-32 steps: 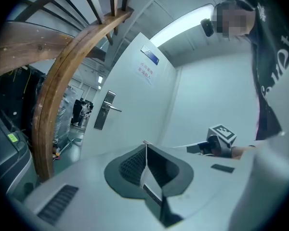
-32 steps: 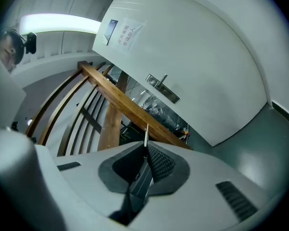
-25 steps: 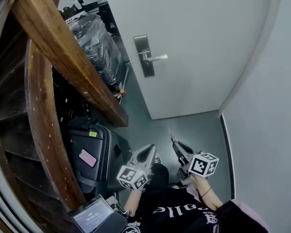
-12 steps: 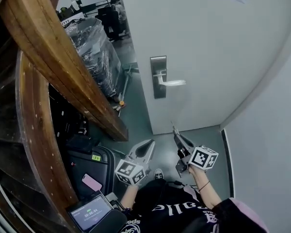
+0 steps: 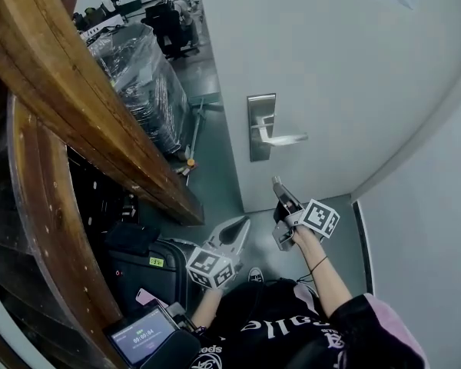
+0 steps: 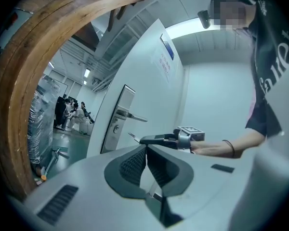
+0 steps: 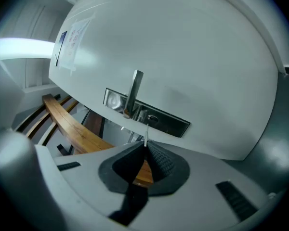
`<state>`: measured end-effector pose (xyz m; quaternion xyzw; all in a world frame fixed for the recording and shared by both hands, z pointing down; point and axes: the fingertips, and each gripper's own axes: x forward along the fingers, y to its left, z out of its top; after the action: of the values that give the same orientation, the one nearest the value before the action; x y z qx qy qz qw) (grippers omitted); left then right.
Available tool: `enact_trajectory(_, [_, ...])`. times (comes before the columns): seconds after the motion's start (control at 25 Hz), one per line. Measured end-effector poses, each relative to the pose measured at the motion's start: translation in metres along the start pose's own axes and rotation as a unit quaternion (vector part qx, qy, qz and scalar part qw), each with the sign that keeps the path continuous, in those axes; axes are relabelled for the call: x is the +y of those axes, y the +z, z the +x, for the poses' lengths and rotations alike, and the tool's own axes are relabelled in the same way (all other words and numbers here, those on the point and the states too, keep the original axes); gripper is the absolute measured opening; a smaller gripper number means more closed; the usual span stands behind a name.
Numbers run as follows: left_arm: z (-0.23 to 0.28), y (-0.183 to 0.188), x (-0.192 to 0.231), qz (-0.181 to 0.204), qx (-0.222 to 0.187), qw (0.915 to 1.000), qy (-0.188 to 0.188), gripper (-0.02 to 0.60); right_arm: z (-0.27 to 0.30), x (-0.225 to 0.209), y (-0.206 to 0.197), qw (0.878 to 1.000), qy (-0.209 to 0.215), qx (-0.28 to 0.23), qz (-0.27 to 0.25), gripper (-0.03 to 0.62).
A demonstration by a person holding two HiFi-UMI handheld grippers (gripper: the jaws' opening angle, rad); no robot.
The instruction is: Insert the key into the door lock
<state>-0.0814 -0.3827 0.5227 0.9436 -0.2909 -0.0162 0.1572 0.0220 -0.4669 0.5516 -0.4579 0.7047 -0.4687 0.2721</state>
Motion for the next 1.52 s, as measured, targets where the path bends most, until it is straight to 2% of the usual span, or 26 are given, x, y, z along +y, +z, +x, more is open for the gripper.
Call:
enact_trajectory(0.36, [0.003, -0.002, 0.021, -0.01, 0.007, 0.9999, 0.006, 0.008, 0.057, -0.007, 0.023, 0.999, 0.008, -0.012, 0.037, 0.035])
enact_trajectory(0.72, [0.0, 0.0, 0.04, -0.017, 0.004, 0.9995, 0.025, 0.008, 0.068, -0.011, 0.017, 0.998, 0.009, -0.001, 0.058, 0.035])
enact_trajectory(1.16, [0.005, -0.005, 0.042, -0.024, 0.009, 0.9994, 0.021, 0.008, 0.077, -0.009, 0.019, 0.996, 0.025, -0.005, 0.089, 0.035])
enact_trajectory(1.4, [0.003, -0.008, 0.044, -0.029, 0.012, 0.9992, 0.025, 0.008, 0.079, -0.011, 0.026, 0.987, 0.046, -0.02, 0.15, 0.035])
enact_trajectory(1.52, [0.002, -0.008, 0.046, -0.03, 0.012, 0.9991, 0.027, 0.008, 0.089, -0.013, 0.032, 0.988, 0.046, -0.014, 0.148, 0.035])
